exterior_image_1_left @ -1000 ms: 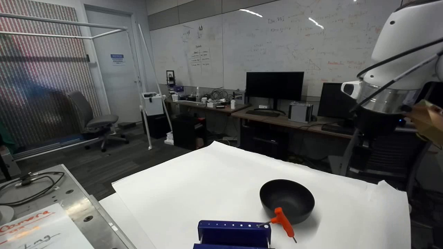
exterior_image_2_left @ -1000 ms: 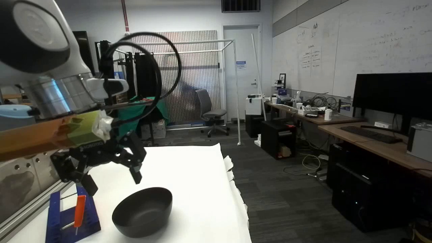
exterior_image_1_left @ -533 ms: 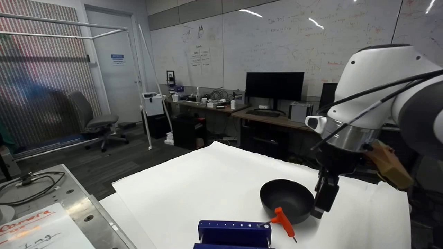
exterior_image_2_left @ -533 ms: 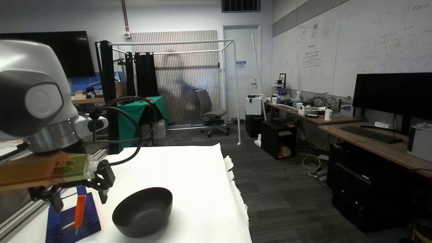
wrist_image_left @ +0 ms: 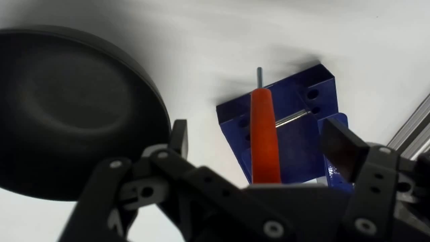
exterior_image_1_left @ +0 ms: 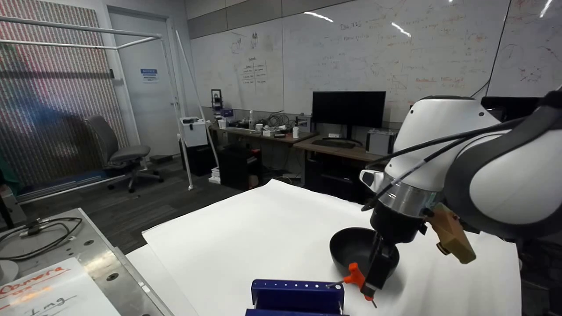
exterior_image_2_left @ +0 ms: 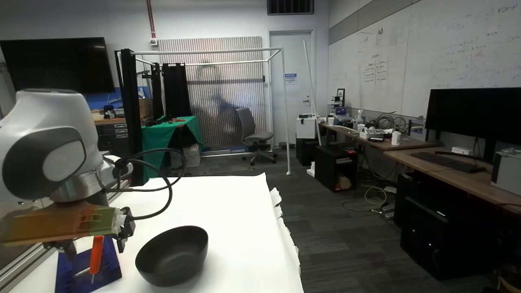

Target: Put the metal object with the orange handle in the black bowl

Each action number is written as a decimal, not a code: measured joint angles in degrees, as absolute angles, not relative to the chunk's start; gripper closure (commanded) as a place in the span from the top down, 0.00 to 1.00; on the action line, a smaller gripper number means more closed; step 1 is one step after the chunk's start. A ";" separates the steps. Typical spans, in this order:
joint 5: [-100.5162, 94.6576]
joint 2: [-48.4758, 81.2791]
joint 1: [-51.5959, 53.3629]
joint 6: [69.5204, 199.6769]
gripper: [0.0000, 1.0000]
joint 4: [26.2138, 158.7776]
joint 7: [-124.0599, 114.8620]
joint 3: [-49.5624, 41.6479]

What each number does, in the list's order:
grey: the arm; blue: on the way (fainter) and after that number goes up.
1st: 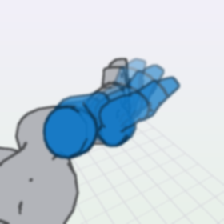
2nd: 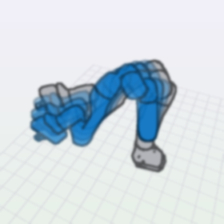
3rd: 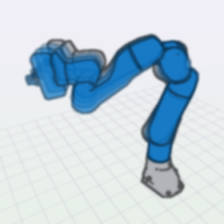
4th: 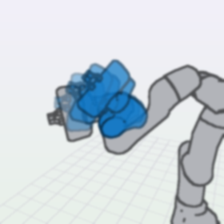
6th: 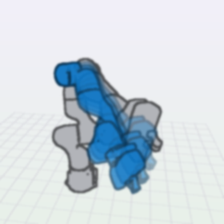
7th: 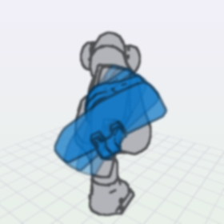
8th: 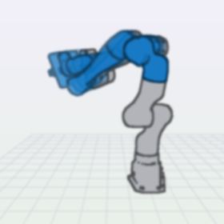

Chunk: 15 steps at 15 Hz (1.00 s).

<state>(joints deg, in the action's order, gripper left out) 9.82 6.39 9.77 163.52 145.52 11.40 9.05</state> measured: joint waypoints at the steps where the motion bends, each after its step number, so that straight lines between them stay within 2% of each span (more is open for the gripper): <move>1: 10.16 7.42 9.54 163.84 0.58 144.89 11.87 9.59; 7: 15.29 11.00 5.85 164.77 0.13 142.26 16.61 14.81; 9: 16.10 11.18 4.68 164.79 0.09 142.01 17.33 15.91; 11: 16.28 11.19 3.83 165.11 0.14 141.99 17.51 16.37; 15: 16.00 10.96 3.38 165.66 0.14 142.06 17.44 16.12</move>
<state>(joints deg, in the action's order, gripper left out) 16.00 10.96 3.38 165.66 142.06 17.44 16.12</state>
